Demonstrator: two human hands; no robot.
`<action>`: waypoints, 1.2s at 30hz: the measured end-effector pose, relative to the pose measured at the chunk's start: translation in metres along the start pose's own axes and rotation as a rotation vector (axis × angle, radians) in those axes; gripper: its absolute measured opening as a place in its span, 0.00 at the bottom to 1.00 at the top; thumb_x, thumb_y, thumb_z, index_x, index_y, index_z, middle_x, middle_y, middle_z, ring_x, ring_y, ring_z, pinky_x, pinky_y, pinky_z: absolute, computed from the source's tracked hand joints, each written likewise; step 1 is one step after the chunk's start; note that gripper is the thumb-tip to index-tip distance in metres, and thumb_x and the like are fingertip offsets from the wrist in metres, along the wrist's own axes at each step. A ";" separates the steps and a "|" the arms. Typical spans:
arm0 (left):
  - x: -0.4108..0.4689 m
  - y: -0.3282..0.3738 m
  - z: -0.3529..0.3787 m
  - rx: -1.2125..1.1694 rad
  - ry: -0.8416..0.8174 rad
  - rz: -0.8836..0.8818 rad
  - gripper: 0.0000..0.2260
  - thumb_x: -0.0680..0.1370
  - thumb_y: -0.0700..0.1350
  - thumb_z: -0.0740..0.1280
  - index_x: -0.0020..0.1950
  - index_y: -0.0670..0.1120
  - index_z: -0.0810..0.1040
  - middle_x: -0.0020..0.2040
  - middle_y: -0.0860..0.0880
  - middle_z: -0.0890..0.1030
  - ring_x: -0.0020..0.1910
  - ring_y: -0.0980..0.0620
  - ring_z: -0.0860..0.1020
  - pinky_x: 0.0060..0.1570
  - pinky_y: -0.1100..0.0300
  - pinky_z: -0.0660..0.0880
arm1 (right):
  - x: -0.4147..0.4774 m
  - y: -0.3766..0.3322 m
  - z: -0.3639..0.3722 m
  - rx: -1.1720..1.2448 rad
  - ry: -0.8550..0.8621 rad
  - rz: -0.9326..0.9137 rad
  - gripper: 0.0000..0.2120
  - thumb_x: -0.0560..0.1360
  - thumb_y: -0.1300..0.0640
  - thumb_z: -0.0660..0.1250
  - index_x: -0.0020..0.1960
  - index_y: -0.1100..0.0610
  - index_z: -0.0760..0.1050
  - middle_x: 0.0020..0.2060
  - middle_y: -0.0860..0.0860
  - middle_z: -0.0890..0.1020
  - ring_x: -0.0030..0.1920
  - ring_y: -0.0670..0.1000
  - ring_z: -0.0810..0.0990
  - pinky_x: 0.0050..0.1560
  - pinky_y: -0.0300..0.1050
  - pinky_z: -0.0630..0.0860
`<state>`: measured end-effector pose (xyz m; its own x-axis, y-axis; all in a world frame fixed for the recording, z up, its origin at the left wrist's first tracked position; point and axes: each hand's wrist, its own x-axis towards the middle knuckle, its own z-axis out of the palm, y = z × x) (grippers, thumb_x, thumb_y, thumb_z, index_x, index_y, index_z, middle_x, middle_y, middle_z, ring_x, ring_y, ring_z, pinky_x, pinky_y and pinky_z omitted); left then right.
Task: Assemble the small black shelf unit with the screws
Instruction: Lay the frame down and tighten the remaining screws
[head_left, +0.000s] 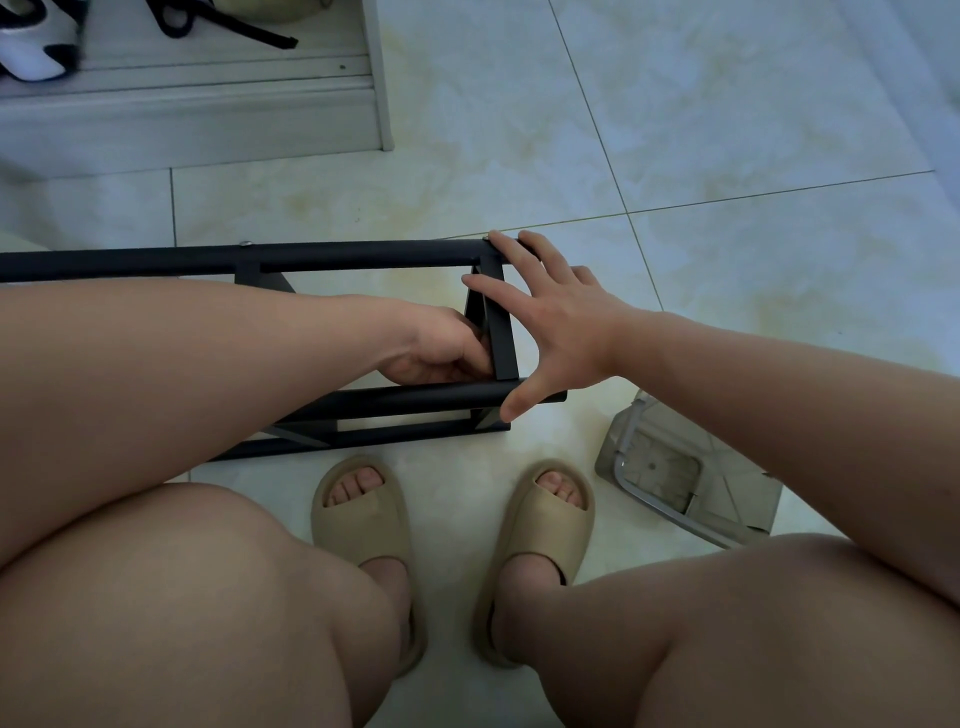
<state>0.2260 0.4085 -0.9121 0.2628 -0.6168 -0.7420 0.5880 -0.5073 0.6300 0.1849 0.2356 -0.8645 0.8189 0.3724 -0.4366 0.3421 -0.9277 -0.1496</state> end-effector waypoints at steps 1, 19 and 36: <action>0.000 0.000 0.000 -0.005 -0.002 0.004 0.11 0.76 0.27 0.62 0.44 0.41 0.80 0.40 0.46 0.86 0.41 0.50 0.85 0.48 0.60 0.81 | 0.000 0.000 0.000 0.000 -0.002 0.001 0.67 0.51 0.17 0.65 0.81 0.41 0.43 0.80 0.48 0.34 0.80 0.55 0.33 0.74 0.64 0.57; 0.003 -0.002 -0.003 0.017 -0.053 -0.005 0.12 0.77 0.27 0.61 0.48 0.40 0.81 0.45 0.44 0.85 0.46 0.47 0.84 0.54 0.56 0.79 | -0.002 -0.002 -0.001 -0.004 -0.013 0.002 0.66 0.54 0.18 0.68 0.82 0.42 0.43 0.80 0.49 0.33 0.79 0.56 0.33 0.74 0.64 0.56; 0.005 -0.004 -0.006 0.042 -0.021 -0.113 0.07 0.80 0.36 0.65 0.52 0.42 0.82 0.54 0.40 0.84 0.56 0.43 0.81 0.65 0.49 0.74 | -0.001 0.000 0.000 0.005 -0.017 0.003 0.66 0.54 0.18 0.68 0.82 0.41 0.43 0.80 0.49 0.32 0.79 0.56 0.32 0.75 0.65 0.55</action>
<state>0.2291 0.4108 -0.9202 0.1802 -0.5668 -0.8039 0.5799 -0.5990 0.5522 0.1840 0.2354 -0.8646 0.8123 0.3690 -0.4517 0.3373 -0.9290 -0.1523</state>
